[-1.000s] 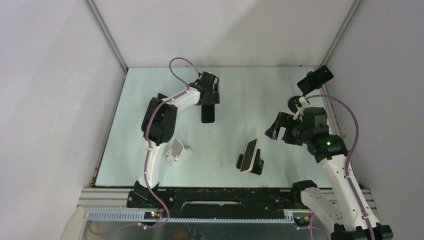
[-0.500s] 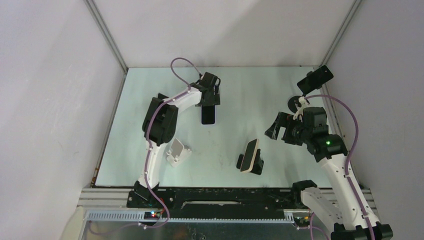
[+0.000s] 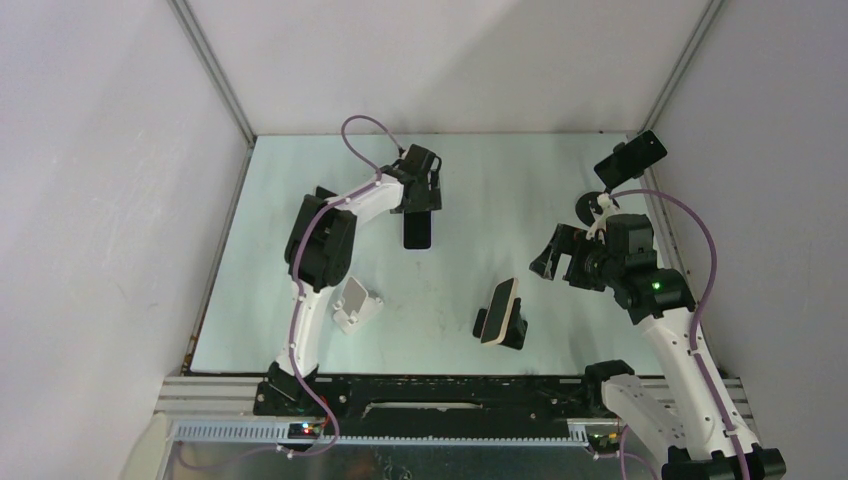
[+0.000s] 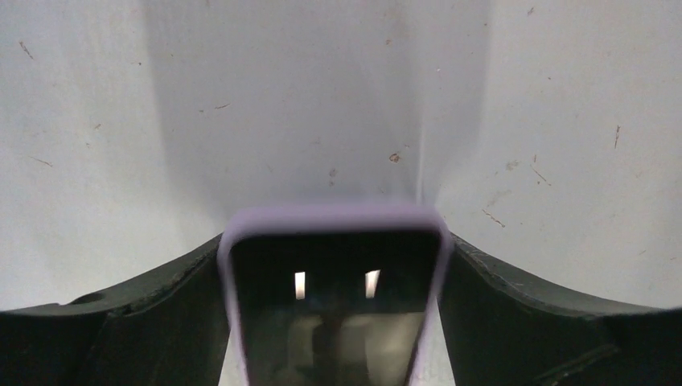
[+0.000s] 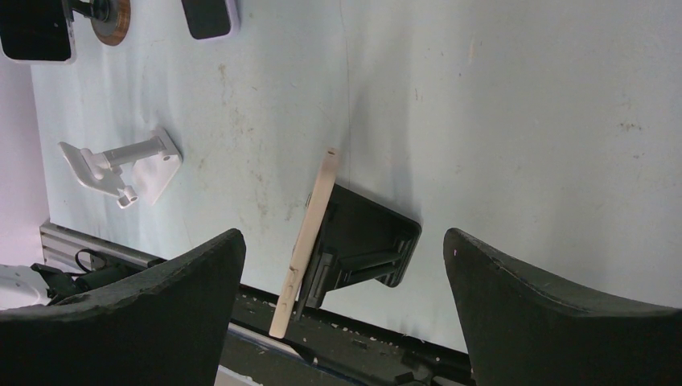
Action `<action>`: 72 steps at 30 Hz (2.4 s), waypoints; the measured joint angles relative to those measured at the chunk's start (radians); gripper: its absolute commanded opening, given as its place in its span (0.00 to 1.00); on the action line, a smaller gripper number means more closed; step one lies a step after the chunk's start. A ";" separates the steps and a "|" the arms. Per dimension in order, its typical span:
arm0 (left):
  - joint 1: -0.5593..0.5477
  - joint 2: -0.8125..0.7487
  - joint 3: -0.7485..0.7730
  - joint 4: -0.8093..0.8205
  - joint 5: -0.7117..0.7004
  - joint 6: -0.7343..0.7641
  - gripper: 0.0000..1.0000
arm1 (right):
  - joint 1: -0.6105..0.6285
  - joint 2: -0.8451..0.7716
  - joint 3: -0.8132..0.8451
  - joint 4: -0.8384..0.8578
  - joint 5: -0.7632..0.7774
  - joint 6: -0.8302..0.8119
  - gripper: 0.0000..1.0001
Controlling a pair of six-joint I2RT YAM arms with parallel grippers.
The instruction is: Remove the phone from the phone stand
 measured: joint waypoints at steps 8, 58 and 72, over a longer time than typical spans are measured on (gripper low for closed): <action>-0.005 0.000 0.000 -0.003 0.000 0.000 0.97 | 0.000 0.000 0.000 0.000 0.001 0.000 0.96; 0.115 -0.798 -0.251 -0.468 -0.368 0.115 1.00 | 0.063 0.046 -0.002 0.121 -0.039 0.036 0.95; 0.079 -1.035 -0.431 -0.290 -0.033 0.112 1.00 | 0.098 0.054 0.001 0.089 0.037 0.105 0.94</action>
